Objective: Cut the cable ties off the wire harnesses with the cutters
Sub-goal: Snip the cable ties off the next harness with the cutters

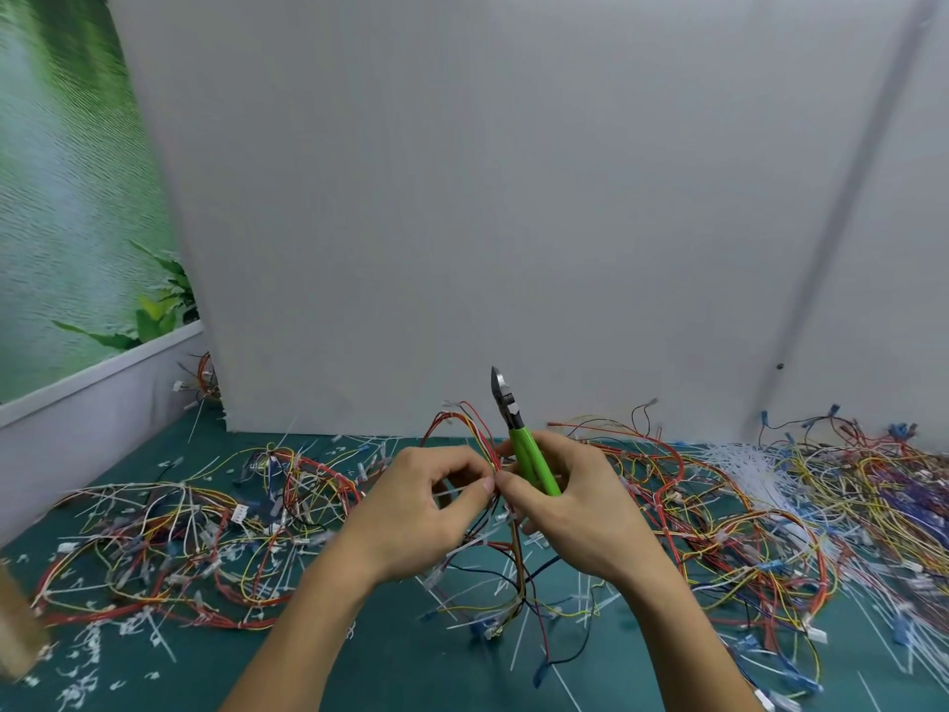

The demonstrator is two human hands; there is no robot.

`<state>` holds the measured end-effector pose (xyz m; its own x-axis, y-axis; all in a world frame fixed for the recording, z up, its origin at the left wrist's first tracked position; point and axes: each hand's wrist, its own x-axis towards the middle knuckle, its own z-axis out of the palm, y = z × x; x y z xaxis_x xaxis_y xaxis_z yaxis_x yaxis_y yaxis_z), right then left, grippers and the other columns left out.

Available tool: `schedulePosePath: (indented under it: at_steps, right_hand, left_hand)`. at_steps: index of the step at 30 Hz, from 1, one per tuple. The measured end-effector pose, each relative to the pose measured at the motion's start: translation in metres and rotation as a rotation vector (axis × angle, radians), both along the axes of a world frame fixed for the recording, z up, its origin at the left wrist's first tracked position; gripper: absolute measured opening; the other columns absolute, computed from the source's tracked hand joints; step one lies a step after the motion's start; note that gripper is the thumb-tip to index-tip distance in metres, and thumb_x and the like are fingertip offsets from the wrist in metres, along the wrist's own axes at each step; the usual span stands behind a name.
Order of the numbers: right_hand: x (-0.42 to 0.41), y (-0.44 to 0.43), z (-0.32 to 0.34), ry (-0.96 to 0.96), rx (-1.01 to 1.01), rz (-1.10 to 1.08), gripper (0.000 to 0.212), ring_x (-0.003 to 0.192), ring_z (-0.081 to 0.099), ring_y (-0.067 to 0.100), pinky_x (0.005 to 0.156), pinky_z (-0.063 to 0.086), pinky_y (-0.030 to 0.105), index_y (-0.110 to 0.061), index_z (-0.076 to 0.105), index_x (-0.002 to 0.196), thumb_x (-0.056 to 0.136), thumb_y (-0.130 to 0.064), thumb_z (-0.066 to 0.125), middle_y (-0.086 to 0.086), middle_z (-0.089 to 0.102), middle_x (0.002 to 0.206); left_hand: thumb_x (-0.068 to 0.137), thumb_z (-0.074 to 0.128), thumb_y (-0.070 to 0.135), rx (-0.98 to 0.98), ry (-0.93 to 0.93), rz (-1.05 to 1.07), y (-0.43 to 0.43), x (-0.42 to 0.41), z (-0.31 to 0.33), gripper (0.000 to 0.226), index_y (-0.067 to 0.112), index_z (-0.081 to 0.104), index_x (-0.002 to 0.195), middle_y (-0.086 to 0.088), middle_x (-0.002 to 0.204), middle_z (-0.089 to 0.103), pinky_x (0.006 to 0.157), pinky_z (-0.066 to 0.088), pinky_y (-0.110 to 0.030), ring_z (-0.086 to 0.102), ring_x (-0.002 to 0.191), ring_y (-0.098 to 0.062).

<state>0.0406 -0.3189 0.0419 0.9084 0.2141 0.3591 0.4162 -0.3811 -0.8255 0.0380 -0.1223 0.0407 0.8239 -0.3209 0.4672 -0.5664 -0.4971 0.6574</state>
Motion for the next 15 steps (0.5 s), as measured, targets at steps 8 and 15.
schedulePosePath:
  at_steps: [8, 15]
  right_hand:
    - [-0.0007, 0.0004, -0.0018, -0.054, -0.029, -0.003, 0.018, 0.080, 0.071, 0.006, 0.068, 0.056, 0.022, -0.032, 0.070, 0.110, 0.095, -0.022, 0.068, -0.017, 0.072, 0.083]
    - [-0.0005, 0.0040, -0.0051, -0.160, -0.193, 0.015, 0.021, 0.068, 0.058, 0.000, 0.061, 0.040, 0.010, -0.030, 0.061, 0.108, 0.098, -0.012, 0.058, -0.028, 0.062, 0.077]
  left_hand:
    - [0.096, 0.064, 0.022, 0.045, -0.039, 0.004, -0.0020, 0.0000, 0.0004, 0.014, 0.031, 0.074, 0.089, 0.021, 0.081, 0.070, 0.069, 0.051, -0.020, 0.067, 0.080, -0.008]
    - [0.095, 0.065, 0.019, 0.029, -0.031, 0.023, -0.0055, 0.0022, -0.0020, 0.013, 0.024, 0.076, 0.091, 0.016, 0.081, 0.073, 0.073, 0.055, -0.030, 0.069, 0.080, -0.007]
